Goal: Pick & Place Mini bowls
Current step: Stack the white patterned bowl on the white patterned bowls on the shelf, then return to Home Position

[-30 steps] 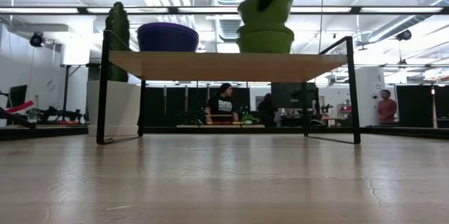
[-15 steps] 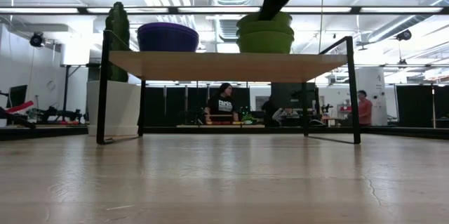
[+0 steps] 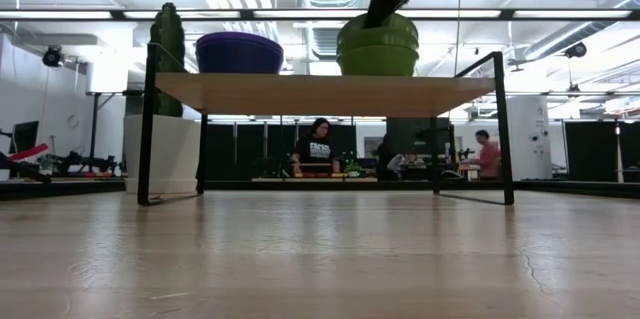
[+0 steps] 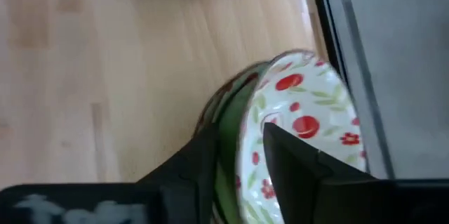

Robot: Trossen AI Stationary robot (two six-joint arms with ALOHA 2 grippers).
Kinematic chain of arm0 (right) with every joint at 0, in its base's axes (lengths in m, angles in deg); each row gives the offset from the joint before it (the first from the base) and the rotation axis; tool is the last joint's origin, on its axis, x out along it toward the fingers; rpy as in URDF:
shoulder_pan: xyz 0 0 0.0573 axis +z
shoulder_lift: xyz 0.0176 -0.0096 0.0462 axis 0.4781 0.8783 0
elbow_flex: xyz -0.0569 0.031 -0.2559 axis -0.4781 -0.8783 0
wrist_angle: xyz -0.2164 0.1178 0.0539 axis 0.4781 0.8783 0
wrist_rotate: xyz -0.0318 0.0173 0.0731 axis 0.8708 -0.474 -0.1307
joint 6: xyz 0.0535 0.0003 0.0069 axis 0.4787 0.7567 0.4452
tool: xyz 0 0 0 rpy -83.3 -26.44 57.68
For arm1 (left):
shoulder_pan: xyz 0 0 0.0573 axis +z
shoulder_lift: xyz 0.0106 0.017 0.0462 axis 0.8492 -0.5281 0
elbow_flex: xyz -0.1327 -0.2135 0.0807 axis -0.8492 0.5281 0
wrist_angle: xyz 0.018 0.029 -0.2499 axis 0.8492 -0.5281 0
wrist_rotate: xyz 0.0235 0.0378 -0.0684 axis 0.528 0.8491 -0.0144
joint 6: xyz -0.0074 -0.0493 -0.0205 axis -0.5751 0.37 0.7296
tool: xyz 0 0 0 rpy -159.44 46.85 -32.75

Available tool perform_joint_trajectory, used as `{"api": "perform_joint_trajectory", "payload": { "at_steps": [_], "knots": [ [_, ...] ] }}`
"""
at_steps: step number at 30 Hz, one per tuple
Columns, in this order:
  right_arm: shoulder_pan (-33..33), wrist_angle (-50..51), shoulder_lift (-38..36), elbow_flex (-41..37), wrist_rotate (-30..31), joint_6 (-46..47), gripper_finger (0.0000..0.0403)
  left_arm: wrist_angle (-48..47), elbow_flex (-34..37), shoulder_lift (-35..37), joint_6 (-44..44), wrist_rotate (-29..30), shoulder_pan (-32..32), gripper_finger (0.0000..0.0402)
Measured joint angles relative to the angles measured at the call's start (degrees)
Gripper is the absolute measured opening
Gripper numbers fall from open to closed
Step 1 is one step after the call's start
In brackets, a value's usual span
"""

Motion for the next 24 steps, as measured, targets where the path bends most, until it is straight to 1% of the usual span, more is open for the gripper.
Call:
{"api": "perform_joint_trajectory", "payload": {
  "at_steps": [4,8,9,11,14,17,19,22,24],
  "knots": [
    [0.7,0.0,-1.0,0.8,-2.9,0.3,0.0136,0.0,0.0,0.0,0.0,0.0,0.0,0.0108],
    [1.6,0.0,-2.0,0.8,-2.4,0.2,0.0147,0.0,0.0,0.0,0.0,0.0,0.0,0.0108],
    [1.9,0.0,-2.4,0.8,-1.3,0.5,0.0147,0.0,0.0,0.0,0.1,0.0,0.0,0.0108],
    [2.1,0.0,-3.1,0.8,0.8,0.9,0.0145,-0.1,0.0,0.0,0.1,0.0,0.0,0.0108],
    [2.4,-0.7,-3.5,0.8,0.9,1.7,0.0138,-1.0,0.0,0.0,0.0,0.0,0.0,0.0108],
    [3.9,-1.7,-3.7,0.7,0.6,2.4,0.0118,0.2,0.6,0.0,-1.6,0.0,0.0,0.0108],
    [5.4,-3.1,-3.9,0.2,0.6,1.6,0.0089,2.2,1.6,0.3,-2.2,0.0,0.0,0.0108],
    [7.3,-6.3,-4.1,-2.4,0.3,1.3,0.0028,3.8,3.8,0.8,-0.9,0.0,0.0,0.0108],
    [8.4,-8.5,-4.3,-4.9,0.3,1.3,0.0017,4.7,5.3,0.7,0.1,0.1,0.0,0.0108]
  ]
}}
